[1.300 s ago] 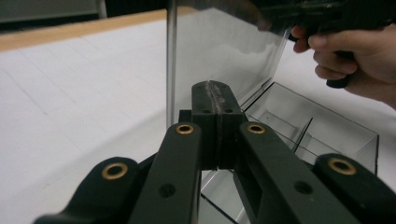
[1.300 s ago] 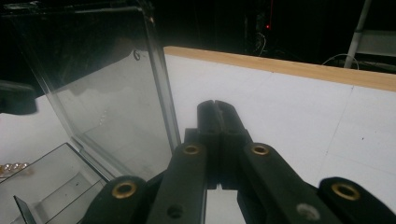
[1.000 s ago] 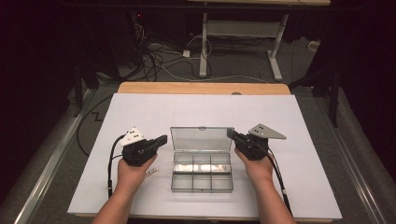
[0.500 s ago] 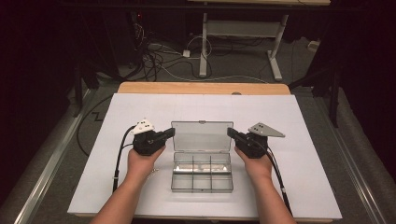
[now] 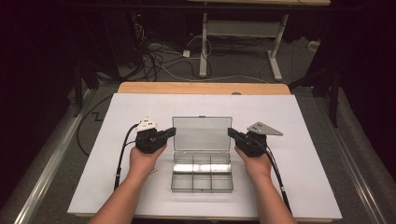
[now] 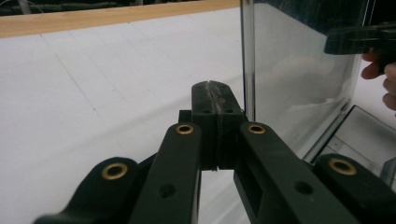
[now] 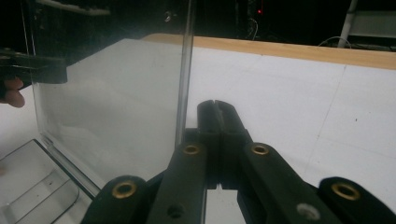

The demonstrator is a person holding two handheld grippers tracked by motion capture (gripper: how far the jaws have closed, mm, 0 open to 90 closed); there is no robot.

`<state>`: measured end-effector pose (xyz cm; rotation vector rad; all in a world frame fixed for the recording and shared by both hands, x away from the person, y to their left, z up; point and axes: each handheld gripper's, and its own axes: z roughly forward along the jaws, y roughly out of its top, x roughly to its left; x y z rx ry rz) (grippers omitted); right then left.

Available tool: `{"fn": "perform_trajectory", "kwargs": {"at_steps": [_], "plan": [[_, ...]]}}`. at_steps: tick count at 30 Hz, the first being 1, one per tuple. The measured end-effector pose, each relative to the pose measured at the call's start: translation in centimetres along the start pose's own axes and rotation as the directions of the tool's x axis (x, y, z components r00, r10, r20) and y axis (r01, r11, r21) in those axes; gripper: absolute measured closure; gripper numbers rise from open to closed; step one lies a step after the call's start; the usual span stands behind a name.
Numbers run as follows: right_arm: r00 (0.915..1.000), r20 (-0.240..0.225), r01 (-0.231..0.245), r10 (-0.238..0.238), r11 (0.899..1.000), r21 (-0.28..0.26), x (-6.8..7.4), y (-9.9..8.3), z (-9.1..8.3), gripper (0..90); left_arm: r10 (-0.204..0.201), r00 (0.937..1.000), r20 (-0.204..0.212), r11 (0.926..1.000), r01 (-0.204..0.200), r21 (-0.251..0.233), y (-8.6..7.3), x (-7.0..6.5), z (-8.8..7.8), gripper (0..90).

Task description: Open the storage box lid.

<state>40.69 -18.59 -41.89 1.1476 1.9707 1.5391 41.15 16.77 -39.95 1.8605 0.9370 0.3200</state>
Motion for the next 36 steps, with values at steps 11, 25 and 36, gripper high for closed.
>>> {"fn": "perform_trajectory", "kwargs": {"at_steps": [11,25,36], "plan": [[0.9996,0.023,-0.021,0.019,0.995,0.098,-0.7,-1.1,1.6,90.0,0.047,0.9963,-0.072,0.9873,-0.035,0.155,0.3,0.4,2.3,87.2],[0.9974,0.06,-0.051,0.039,0.977,0.206,-1.4,-1.8,2.7,90.0,0.035,0.9936,-0.108,0.9545,-0.002,0.298,0.1,1.1,4.5,87.6],[0.9966,0.076,-0.053,0.032,0.958,0.283,-1.5,-1.9,3.2,90.0,0.024,0.9946,-0.101,0.9343,0.014,0.356,-0.4,1.5,5.2,87.5]]}}
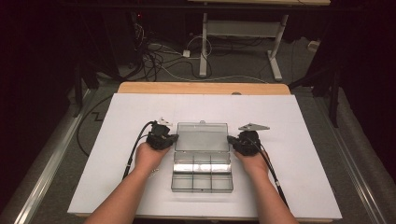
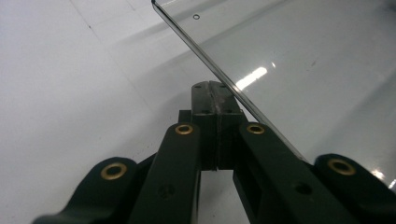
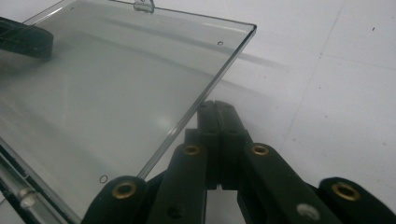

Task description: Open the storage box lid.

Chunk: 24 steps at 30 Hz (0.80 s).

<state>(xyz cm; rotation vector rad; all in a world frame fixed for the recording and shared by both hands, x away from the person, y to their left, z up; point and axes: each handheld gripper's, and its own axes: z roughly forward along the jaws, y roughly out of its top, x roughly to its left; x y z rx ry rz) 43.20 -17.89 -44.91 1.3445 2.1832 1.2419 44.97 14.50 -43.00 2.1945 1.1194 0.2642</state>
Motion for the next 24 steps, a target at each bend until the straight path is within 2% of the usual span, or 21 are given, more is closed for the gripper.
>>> {"fn": "perform_trajectory", "kwargs": {"at_steps": [5,7,13,18,24], "plan": [[0.9999,0.015,-0.008,0.008,1.0,0.022,-0.5,-0.1,-0.2,90.0,-0.007,0.9999,-0.007,1.0,0.007,-0.001,-0.3,0.5,-0.4,87.5],[0.9996,0.024,-0.014,0.014,1.0,0.016,-0.8,-0.2,-0.5,90.0,-0.013,0.9999,-0.006,0.9999,0.013,-0.008,-0.5,0.7,-0.8,87.5],[0.9994,0.034,-0.005,0.005,1.0,-0.02,-1.3,-1.1,-2.4,90.0,0.01,0.9999,-0.013,0.9982,-0.01,-0.059,-1.7,0.9,-2.7,87.5],[0.9996,0.022,0.017,-0.016,0.999,-0.039,-1.3,-2.5,-4.2,90.0,0.028,0.9994,-0.018,0.9919,-0.03,-0.124,-3.5,1.1,-4.7,87.2],[0.9982,0.024,0.056,-0.054,0.995,-0.084,-0.9,-4.3,-6.8,89.5,0.055,0.9982,-0.025,0.9785,-0.058,-0.198,-6.1,0.8,-7.0,86.8]]}}
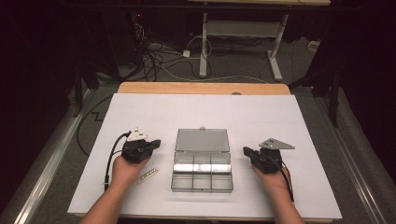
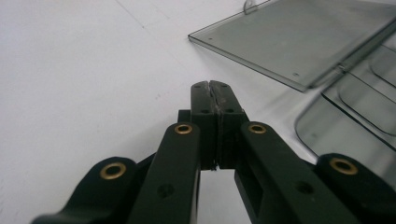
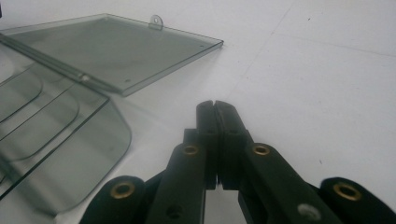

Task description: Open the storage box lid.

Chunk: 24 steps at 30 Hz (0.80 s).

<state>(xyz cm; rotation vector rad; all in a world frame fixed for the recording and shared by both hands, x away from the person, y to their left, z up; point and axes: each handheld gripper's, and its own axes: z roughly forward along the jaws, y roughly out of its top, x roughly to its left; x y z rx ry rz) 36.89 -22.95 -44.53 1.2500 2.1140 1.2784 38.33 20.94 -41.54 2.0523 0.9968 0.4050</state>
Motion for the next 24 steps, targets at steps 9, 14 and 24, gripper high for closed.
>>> {"fn": "perform_trajectory", "kwargs": {"at_steps": [9,14,24], "plan": [[1.0,-0.001,0.005,-0.005,0.999,-0.044,1.0,-2.1,-3.2,69.8,0.04,0.9989,0.026,0.9956,-0.037,-0.086,-2.6,-1.3,-3.2,71.2],[0.9995,-0.01,0.03,-0.031,0.997,-0.078,1.6,-2.7,-4.1,46.1,0.035,0.9979,0.054,0.9963,-0.03,-0.081,-3.3,-1.3,-3.4,52.1],[0.9986,0.03,0.047,-0.045,0.994,-0.103,1.7,-3.7,-4.9,6.1,0.036,0.9987,0.035,0.9948,-0.033,-0.096,-4.1,-1.3,-3.8,10.8]]}}
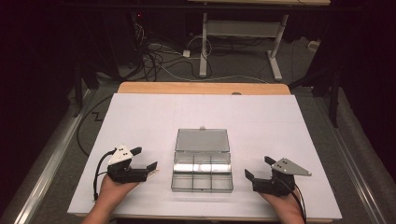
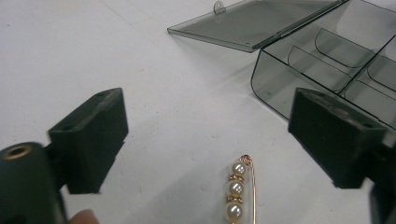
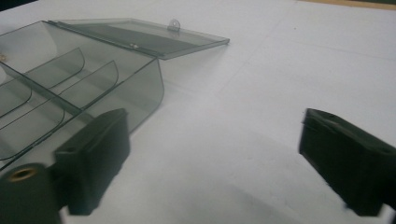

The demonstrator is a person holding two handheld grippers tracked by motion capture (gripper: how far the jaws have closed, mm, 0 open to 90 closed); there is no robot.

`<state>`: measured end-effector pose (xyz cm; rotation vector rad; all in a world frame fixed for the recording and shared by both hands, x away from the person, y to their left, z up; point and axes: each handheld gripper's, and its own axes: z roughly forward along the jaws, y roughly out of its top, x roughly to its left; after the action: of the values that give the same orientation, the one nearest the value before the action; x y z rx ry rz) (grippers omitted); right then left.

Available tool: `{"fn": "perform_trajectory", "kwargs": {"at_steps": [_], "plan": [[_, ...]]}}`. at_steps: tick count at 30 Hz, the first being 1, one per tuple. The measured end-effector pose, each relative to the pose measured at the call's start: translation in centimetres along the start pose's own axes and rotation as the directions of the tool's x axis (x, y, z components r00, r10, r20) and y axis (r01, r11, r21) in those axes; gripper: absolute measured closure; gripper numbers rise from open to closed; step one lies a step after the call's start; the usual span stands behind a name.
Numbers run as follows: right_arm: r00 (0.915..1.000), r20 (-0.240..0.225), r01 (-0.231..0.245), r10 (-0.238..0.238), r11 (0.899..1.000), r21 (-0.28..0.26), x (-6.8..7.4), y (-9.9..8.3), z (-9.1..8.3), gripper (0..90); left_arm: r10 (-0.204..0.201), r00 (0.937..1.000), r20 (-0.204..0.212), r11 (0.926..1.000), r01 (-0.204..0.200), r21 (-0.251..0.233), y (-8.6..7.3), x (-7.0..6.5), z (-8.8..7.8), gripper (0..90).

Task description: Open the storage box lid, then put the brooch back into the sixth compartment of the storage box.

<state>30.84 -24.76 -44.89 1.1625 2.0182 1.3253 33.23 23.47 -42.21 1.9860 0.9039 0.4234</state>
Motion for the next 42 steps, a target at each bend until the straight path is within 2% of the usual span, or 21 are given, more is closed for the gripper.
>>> {"fn": "perform_trajectory", "kwargs": {"at_steps": [3,11,17,22,24,29,32,36,39,42], "plan": [[0.9998,0.018,-0.009,0.009,1.0,-0.007,-0.2,-0.1,-0.2,0.1,-0.005,1.0,0.005,0.9999,0.005,0.012,0.0,0.1,0.1,0.0],[0.9991,0.04,-0.012,0.013,1.0,-0.025,-0.1,0.0,-1.3,0.1,-0.016,0.9999,-0.007,0.9997,0.016,0.017,0.2,0.2,-0.1,0.0],[0.999,0.044,-0.002,0.003,1.0,-0.018,0.1,-0.5,-1.6,0.1,0.032,0.9993,-0.018,0.9974,-0.03,0.065,0.3,0.3,-0.3,0.0],[0.9993,0.038,0.001,-0.001,1.0,-0.011,0.4,-0.6,-1.2,0.1,0.023,0.9997,-0.006,0.9948,-0.022,0.099,0.4,0.4,-0.3,0.0],[0.9996,0.029,-0.003,0.003,1.0,-0.008,0.6,-0.5,-1.2,0.1,0.016,0.9996,-0.021,0.9927,-0.014,0.12,0.4,0.3,-0.5,0.0],[0.9998,0.018,0.013,-0.012,1.0,-0.016,1.3,-0.2,-1.2,0.1,-0.005,0.9992,-0.039,0.9917,0.01,0.128,0.1,0.7,-1.6,0.1],[0.9996,0.015,0.025,-0.025,1.0,-0.013,1.3,-0.2,-1.1,0.1,-0.003,0.9996,-0.029,0.9913,0.007,0.132,-0.3,0.7,-2.3,4.7],[0.9995,0.01,0.03,-0.03,1.0,-0.008,1.3,0.0,-0.8,0.1,-0.002,0.9999,-0.011,0.9917,0.004,0.128,-0.8,0.5,-2.9,16.6],[0.9992,0.014,0.036,-0.036,0.999,-0.008,1.2,0.0,-0.8,0.1,0.007,0.9998,0.017,0.9915,-0.009,0.13,-1.2,0.3,-2.8,25.6],[0.9995,0.019,0.024,-0.024,1.0,-0.004,1.1,-0.1,-0.9,0.1,0.006,0.9993,0.036,0.9888,-0.012,0.149,-1.4,0.5,-2.4,28.4]]}}
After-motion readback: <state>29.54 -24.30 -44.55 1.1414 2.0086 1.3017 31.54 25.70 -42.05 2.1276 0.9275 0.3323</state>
